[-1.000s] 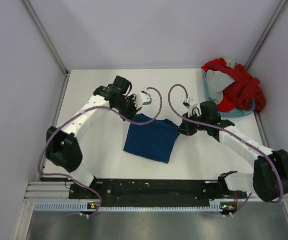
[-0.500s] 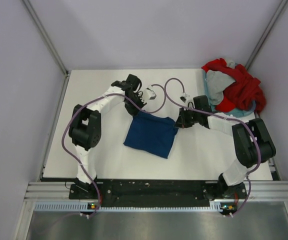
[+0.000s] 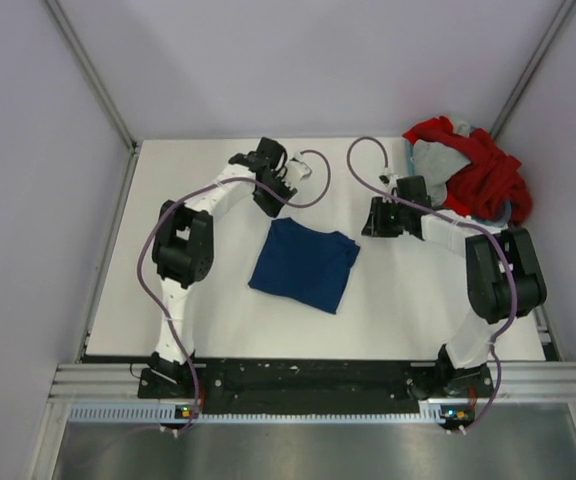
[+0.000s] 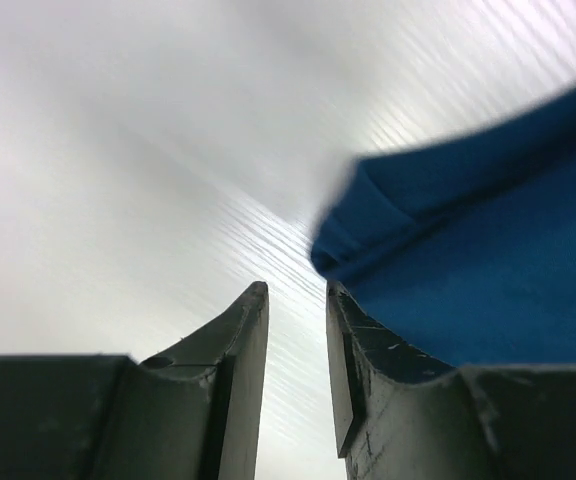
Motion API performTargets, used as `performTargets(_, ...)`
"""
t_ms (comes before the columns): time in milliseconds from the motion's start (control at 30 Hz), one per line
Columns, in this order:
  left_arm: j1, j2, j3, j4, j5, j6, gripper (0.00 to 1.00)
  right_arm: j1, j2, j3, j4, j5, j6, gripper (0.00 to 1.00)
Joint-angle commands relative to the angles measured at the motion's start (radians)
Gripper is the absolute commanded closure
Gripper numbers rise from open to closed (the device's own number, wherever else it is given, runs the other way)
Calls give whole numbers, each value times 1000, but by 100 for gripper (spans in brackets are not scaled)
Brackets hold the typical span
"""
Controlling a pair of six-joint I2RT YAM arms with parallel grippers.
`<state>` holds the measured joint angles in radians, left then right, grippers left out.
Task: Fold and stack the t-shirts
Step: Smooth out wrinkles on the folded tshirt
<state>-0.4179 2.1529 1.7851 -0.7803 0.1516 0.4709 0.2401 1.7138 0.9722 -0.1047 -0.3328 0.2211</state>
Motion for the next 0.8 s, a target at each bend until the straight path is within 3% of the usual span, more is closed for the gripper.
performTargets(0, 27, 21, 180, 9, -63, -100, 65, -18, -23, 117, -129, 74, 49, 65)
performTargets(100, 44, -89, 90, 15, -3, -121, 64, 22, -138, 47, -193, 110, 63, 60)
performTargets(233, 42, -244, -119, 87, 74, -127, 57, 67, -244, -99, -139, 77, 164, 48)
performTargets(333, 42, -315, -220, 87, 124, -164, 55, 67, -252, -164, -49, 37, 251, 34)
performTargets(433, 42, -370, -315, 114, 160, -201, 53, 67, -188, -165, 35, -24, 305, 33)
performTargets(667, 85, -427, -473, 228, 180, -359, 50, 67, 18, -73, 144, -126, 389, 39)
performTargets(700, 93, -427, -489, 242, 178, -374, 50, 67, 35, -67, 163, -132, 402, 42)
performTargets(767, 111, -424, -523, 277, 186, -405, 50, 67, 75, -47, 189, -143, 411, 61)
